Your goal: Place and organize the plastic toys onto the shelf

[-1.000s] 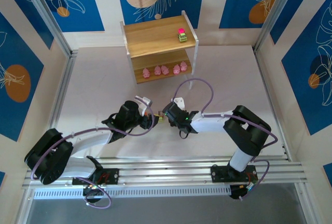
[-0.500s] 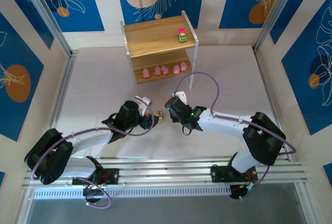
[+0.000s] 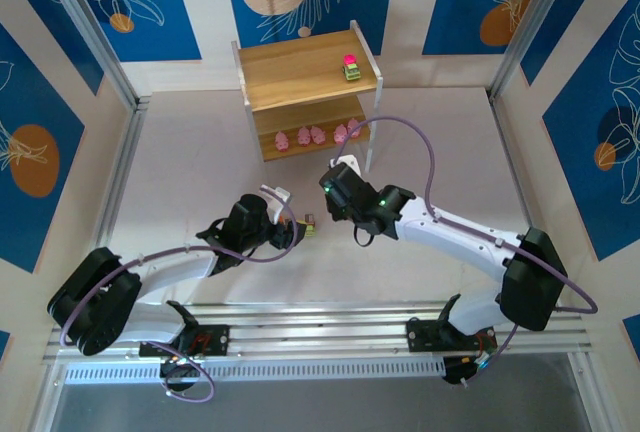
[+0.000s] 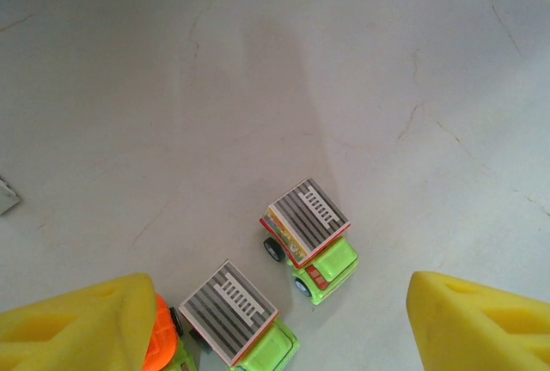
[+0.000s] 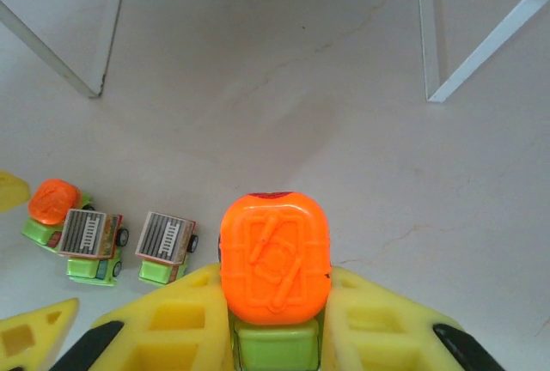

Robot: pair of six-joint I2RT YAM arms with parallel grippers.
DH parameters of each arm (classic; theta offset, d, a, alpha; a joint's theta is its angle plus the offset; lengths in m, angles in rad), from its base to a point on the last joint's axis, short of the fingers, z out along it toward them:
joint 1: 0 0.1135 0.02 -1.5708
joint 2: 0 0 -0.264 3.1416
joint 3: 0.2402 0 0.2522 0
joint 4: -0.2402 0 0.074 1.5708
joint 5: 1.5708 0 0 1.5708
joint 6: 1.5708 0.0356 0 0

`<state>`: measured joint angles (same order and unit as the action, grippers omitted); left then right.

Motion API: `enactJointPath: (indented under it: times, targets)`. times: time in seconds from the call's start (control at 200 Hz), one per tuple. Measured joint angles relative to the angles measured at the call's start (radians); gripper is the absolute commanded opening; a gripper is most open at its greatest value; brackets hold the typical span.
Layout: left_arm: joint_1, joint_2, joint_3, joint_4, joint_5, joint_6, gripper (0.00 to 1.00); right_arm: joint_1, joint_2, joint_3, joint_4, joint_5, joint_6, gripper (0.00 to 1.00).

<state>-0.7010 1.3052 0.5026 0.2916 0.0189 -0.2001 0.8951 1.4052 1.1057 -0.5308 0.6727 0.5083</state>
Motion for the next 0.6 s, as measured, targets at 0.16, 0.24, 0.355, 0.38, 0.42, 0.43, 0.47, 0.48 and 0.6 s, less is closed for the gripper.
enactJointPath:
  times: [0.16,0.24,0.355,0.38,0.42,0.43,0.47,0.48,0.6]
  targets:
    - [0.000,0.000,0.000,0.000,0.000,0.000,0.77,-0.006,-0.003,0.086,-0.064,0.000,-0.032,0.19]
    - [0.000,0.000,0.000,0.000,0.000,0.000,0.77,-0.013,-0.003,0.137,-0.093,0.000,-0.047,0.19]
    - [0.000,0.000,0.000,0.000,0.000,0.000,0.77,-0.031,-0.003,0.212,-0.131,-0.008,-0.069,0.19]
    - [0.000,0.000,0.000,0.000,0.000,0.000,0.77,-0.036,-0.003,0.229,-0.139,-0.010,-0.073,0.19]
    - [0.000,0.001,0.000,0.000,0.000,0.000,0.77,-0.044,-0.003,0.253,-0.150,-0.011,-0.082,0.19]
    - [0.000,0.001,0.000,0.000,0.000,0.000,0.77,-0.046,-0.003,0.257,-0.152,-0.012,-0.083,0.19]
    - [0.000,0.001,0.000,0.000,0.000,0.000,0.76,-0.053,-0.003,0.281,-0.163,-0.014,-0.090,0.19]
    - [0.000,0.001,0.000,0.000,0.000,0.000,0.77,-0.055,-0.003,0.284,-0.164,-0.015,-0.092,0.19]
    - [0.000,0.002,0.000,0.000,0.001,0.000,0.76,-0.074,-0.002,0.344,-0.195,-0.023,-0.114,0.19]
